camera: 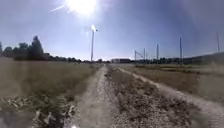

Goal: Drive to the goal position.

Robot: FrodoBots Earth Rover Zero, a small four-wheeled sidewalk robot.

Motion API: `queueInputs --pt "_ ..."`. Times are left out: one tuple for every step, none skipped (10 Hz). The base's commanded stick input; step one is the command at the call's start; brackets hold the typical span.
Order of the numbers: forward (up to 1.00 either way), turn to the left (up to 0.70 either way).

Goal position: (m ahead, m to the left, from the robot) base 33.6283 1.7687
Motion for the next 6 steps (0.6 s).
queueInputs --pt "0.85 0.0" --pt "0.85 0.0" --pt "0.85 0.0" --pt "0.85 0.0" --pt "0.85 0.0" --pt "0.85 0.0"
